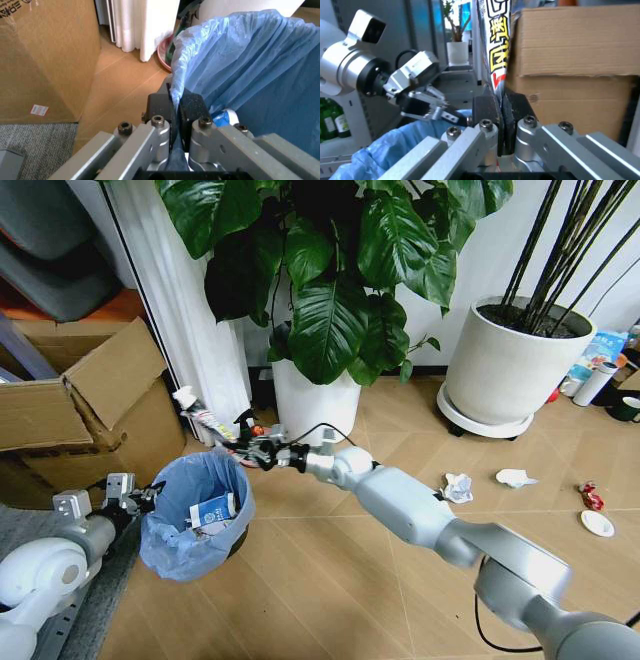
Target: Pick up the trash bin and place the garbage on the floor into it.
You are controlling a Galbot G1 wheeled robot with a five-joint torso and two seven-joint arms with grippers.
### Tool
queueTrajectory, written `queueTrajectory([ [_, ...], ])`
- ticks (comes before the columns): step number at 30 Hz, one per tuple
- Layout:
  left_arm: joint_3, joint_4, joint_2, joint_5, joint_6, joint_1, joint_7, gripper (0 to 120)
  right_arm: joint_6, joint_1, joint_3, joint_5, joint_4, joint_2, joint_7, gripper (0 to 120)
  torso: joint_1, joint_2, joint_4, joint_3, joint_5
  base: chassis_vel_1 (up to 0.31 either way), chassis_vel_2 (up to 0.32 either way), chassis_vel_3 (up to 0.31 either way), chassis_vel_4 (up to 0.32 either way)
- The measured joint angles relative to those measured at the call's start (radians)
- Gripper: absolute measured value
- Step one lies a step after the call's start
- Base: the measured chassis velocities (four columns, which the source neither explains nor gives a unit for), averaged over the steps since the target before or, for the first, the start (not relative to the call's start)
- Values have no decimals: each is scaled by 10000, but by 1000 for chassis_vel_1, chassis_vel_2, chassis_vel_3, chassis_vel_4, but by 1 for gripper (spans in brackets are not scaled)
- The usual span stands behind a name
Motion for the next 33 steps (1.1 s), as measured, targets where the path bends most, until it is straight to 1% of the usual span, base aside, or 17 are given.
queueTrajectory([
  [5,-18,37,15,-41,0,-56,13,0,-37,49,-446,12,-160,219,75,0,0,0,3,0,1,0,0,0,0],
  [7,-64,56,20,-63,0,-68,17,0,-54,72,-585,-6,-161,226,131,5,0,0,2,0,3,0,0,0,0],
  [8,-64,56,20,-63,0,-68,17,0,-54,72,-585,-6,-161,226,131,5,0,0,2,0,3,0,0,0,0],
  [10,-130,81,34,-82,0,-66,23,0,-90,137,-688,-30,-163,199,143,15,0,0,2,-1,5,0,0,0,0],
  [12,-144,93,41,-87,0,-67,26,0,-94,154,-708,-35,-165,182,143,17,0,0,2,0,6,0,0,0,0],
  [14,-201,117,49,-110,0,-82,31,0,-105,187,-766,-45,-165,96,144,30,0,0,3,0,6,0,0,0,0],
  [17,-268,119,50,-142,0,-89,35,0,-108,189,-817,-55,-180,16,139,36,0,0,3,0,6,0,0,0,0],
  [18,-308,120,49,-153,0,-89,35,0,-108,177,-843,-60,-194,-46,136,43,0,0,3,-1,6,0,0,0,0],
  [20,-347,120,49,-167,0,-86,36,0,-106,145,-871,-63,-194,-109,134,47,0,0,3,-1,6,0,0,0,0],
  [22,-435,117,48,-188,0,-41,42,0,-82,31,-839,-72,-195,-246,143,56,0,0,3,0,6,0,0,0,0],
  [23,-517,101,49,-194,0,17,48,0,-72,-46,-710,-84,-189,-337,171,62,0,0,3,0,6,0,0,0,0],
  [24,-517,101,49,-194,0,17,48,0,-72,-46,-710,-84,-189,-337,171,62,0,0,3,0,6,0,0,0,0],
  [25,-653,66,41,-199,0,118,59,0,-60,-176,-410,-224,-188,-478,296,68,0,0,4,-1,7,0,0,0,0],
  [28,-953,-1,-66,-192,-2,346,85,0,-93,-658,435,-786,-285,-767,849,81,0,0,5,-1,8,0,0,0,0],
  [30,-1002,-11,-90,-187,-4,379,85,0,-100,-732,529,-823,-292,-814,941,84,-1,0,5,-2,8,0,0,0,0],
  [31,-1113,-57,-164,-177,-8,476,96,0,-35,-1068,851,-974,-285,-1029,1549,88,0,0,6,-2,8,0,0,0,0],
  [33,-1198,-104,-320,-149,-16,547,107,0,598,-1874,1595,-1592,-292,-1439,2997,97,0,0,1,0,10,0,0,0,0],
])
